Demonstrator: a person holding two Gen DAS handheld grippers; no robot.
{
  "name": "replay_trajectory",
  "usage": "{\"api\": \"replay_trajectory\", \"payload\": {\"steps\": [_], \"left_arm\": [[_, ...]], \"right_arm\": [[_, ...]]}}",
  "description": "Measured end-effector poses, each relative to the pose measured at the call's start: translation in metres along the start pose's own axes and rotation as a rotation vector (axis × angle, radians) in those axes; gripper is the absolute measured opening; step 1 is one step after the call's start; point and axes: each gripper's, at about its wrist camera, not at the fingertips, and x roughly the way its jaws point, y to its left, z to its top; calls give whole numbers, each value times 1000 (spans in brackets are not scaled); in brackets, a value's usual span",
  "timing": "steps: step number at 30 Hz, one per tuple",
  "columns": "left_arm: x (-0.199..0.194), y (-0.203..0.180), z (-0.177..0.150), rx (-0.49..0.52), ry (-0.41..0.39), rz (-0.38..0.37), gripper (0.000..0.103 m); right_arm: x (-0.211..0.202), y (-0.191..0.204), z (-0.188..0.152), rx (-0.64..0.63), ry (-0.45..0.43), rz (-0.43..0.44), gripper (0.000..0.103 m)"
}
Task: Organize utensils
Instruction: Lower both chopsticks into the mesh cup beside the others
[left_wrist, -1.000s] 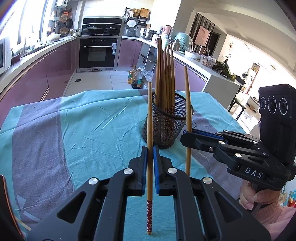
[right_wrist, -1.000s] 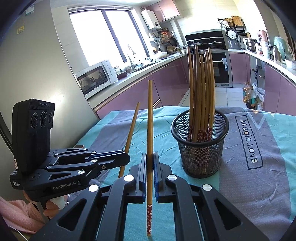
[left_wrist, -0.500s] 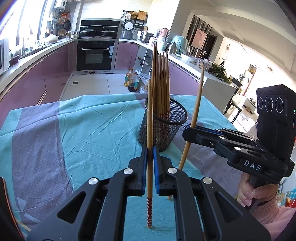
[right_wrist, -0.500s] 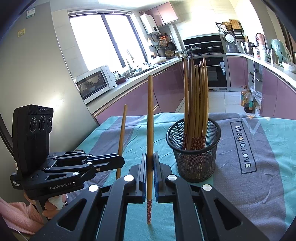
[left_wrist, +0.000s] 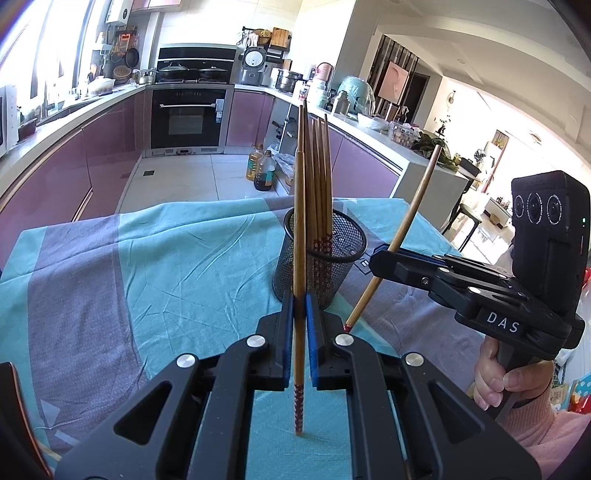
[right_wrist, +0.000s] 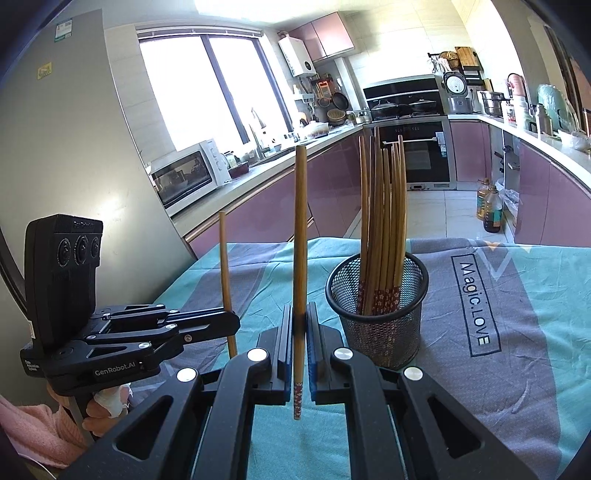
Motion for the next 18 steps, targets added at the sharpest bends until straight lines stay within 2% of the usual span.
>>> {"api": "replay_trajectory", "payload": {"steps": [18], "left_arm": [[-9,-2,16,13,-16,-7,7]], "right_arm": [[-5,-6,14,1,-24,-14,6]]}}
